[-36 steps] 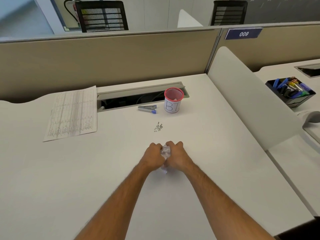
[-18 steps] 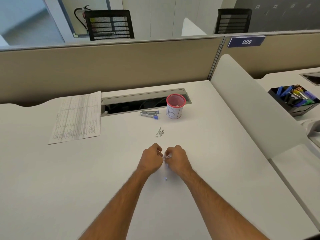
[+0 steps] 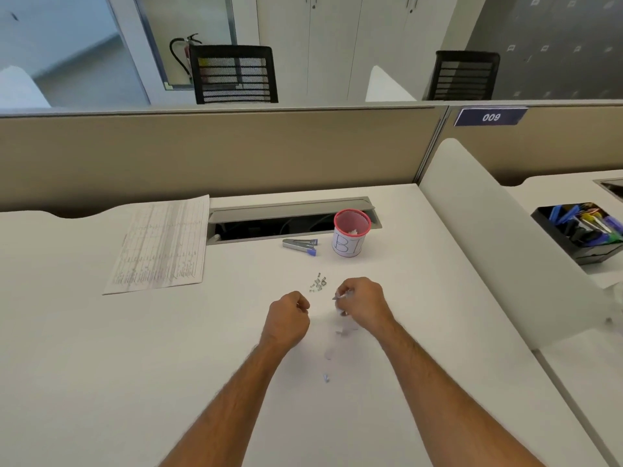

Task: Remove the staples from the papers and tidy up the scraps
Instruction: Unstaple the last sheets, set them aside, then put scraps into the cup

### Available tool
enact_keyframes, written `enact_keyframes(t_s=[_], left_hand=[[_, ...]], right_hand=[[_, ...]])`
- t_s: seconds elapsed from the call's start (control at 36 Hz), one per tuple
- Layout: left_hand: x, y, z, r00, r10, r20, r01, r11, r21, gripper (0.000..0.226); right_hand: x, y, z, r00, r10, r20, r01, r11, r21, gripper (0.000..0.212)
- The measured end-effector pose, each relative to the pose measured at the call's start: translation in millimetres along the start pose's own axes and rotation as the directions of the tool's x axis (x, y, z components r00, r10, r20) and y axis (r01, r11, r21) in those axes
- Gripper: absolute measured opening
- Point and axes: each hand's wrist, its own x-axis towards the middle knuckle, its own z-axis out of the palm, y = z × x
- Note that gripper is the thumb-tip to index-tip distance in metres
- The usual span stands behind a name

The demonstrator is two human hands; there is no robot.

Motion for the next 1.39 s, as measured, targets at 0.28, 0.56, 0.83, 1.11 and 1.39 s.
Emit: enact_keyframes(t_s=[0.28,0.56,0.83,1.11,1.39], left_hand=[[25.5,2.1,-12.4,1.0,-0.012,-0.015,0.012,1.0,-0.015,0.028],[54.4,-2.0,-25.8,0.998,-0.035,-0.047,0.033,0.999,-0.042,0.024],[66.4,-6.6,-29.8,0.995,-0.034,-0.093,0.028,0.997,-0.069,0.022],[71.5,-12.1,-35.9,0.992,-0.045,-0.12,0.038,0.997,-0.061,0.02],[57.2,-12.2,-33.2,0.993,-0.073,-0.094,0.066,0.995,-0.073,0.023]], right_hand=[[57.7,-49.6,-45.7,0.982,-0.019,-0.186,0.043,0.991,0.126,0.011],[125.9,-87.4,-63.5,0.966,-0.042,-0.254,0.03,0.998,-0.051,0.012],[160.7,-95.8,-46.4,0.959,-0.059,-0.276,-0.047,0.931,-0.361,0.03],[159.0,-98.4,-37.8,0.972,-0.02,-0.232,-0.093,0.881,-0.464,0.032],[152.4,-101.8,-49.3,0.953,-0.04,-0.301,-0.093,0.905,-0.414,0.028]])
